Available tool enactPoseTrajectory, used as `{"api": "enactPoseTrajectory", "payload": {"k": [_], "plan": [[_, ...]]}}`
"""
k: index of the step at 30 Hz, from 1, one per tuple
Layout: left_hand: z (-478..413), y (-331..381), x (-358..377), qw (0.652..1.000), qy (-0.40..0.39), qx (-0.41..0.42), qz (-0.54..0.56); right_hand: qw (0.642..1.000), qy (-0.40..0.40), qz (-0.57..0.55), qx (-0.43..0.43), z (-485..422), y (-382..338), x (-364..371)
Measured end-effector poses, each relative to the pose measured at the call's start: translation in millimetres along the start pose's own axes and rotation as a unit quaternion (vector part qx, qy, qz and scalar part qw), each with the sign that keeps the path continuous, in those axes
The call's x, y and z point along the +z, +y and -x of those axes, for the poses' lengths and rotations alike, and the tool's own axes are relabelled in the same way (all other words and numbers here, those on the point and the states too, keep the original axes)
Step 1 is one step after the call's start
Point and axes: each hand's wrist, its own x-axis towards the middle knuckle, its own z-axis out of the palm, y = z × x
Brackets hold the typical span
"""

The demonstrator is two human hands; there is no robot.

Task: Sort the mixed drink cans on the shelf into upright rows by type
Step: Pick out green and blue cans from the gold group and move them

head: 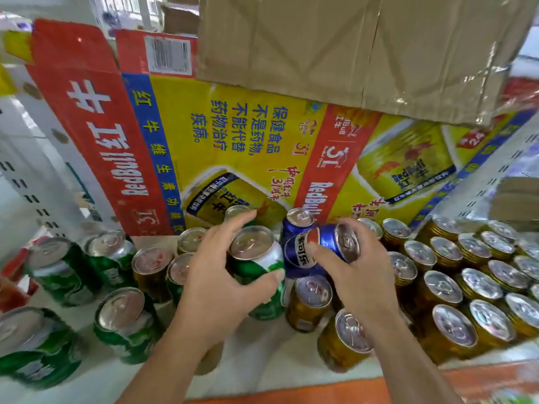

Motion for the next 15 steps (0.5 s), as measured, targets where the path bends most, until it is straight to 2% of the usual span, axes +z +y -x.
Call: {"api": "enactPoseTrajectory", "payload": {"k": [4, 7, 11, 15], "plan": [[-2.8, 16.0, 23.5, 0.993, -0.017, -0.015, 0.119, 0.979, 0.086, -0.164, 0.086, 12.0, 8.7, -33.5], [0.0, 29.3, 47.0, 0.983, -0.038, -0.019, 0.18, 0.938, 0.143, -0.273, 0.155, 21.8, 19.1, -62.4], [9.6, 52.4, 95.2, 0.966, -0.07, -0.04, 0.244, 0.916, 0.191, -0.294, 0.194, 39.2, 44.9, -110.0], [25.4, 87.0, 150.6, 0.963, -0.104, -0.042, 0.246, 0.908, 0.225, -0.297, 0.19, 56.7, 75.6, -170.2]]}}
